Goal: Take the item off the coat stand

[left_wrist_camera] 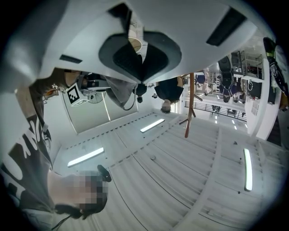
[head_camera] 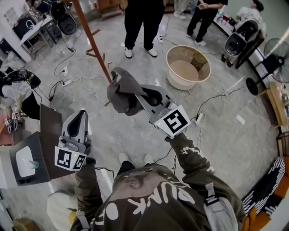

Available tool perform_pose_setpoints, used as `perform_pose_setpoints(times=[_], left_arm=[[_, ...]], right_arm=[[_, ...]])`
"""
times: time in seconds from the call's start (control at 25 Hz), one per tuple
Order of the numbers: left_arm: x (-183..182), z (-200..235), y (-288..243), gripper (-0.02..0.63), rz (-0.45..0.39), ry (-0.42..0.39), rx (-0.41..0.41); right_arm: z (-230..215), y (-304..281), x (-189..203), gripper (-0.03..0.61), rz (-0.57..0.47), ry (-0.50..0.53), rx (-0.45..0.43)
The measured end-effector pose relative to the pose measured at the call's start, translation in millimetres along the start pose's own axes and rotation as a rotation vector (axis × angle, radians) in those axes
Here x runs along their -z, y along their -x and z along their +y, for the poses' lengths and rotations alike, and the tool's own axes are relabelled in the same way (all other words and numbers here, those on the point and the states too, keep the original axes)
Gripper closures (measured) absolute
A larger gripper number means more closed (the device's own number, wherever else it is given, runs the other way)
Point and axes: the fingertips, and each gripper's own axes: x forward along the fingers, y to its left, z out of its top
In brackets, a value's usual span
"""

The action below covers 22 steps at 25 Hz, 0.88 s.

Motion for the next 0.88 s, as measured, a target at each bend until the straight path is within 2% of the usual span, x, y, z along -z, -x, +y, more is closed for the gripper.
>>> perform_pose_setpoints(times=[0.88], left_arm=[[-26, 2, 14, 0.609, -0.001, -0.018, -0.021]], right_arm=[[7, 4, -19, 0.546, -0.040, 0.009, 0.008]])
